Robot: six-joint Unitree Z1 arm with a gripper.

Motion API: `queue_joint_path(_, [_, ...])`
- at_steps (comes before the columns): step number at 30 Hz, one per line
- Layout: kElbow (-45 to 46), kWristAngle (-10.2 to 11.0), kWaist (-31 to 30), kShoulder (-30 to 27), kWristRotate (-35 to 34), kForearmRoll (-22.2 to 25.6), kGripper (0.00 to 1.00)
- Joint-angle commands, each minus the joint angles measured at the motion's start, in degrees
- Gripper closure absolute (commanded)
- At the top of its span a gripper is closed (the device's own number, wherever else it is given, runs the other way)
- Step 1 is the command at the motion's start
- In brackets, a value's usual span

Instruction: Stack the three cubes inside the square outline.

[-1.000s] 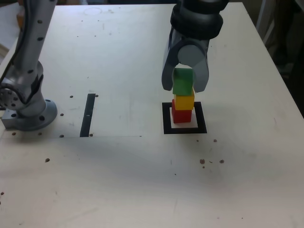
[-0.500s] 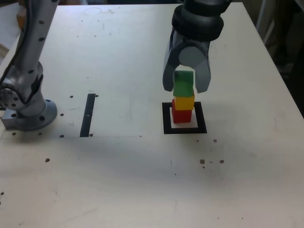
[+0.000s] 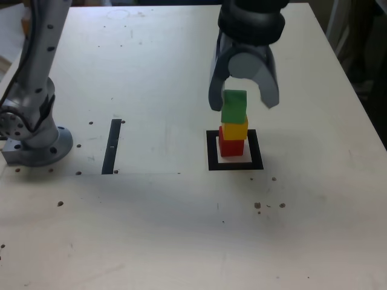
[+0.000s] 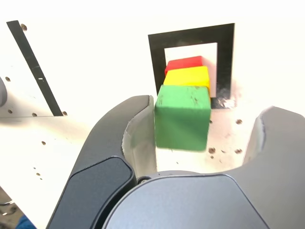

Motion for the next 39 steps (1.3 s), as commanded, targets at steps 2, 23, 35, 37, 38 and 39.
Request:
queue_joint_path(2, [-0.59,0.01,0.06,-2.13,-0.37,0.57,0.01])
queue_joint_path(23, [19.76,4.78,-1.91,-24.03,-0.32,1.63,0.01])
queue_joint_path(35, [44.41,4.90,-2.25,-32.64,-3.90,-2.92,0.01])
queue_joint_path(37, [47.02,5.21,-2.41,-32.66,-4.78,-4.32,0.01])
queue_joint_path(38, [48.17,5.42,-2.56,-32.71,-5.26,-5.15,0.01])
queue_joint_path(39, [49.25,5.53,-2.71,-32.76,-5.71,-6.04,0.01])
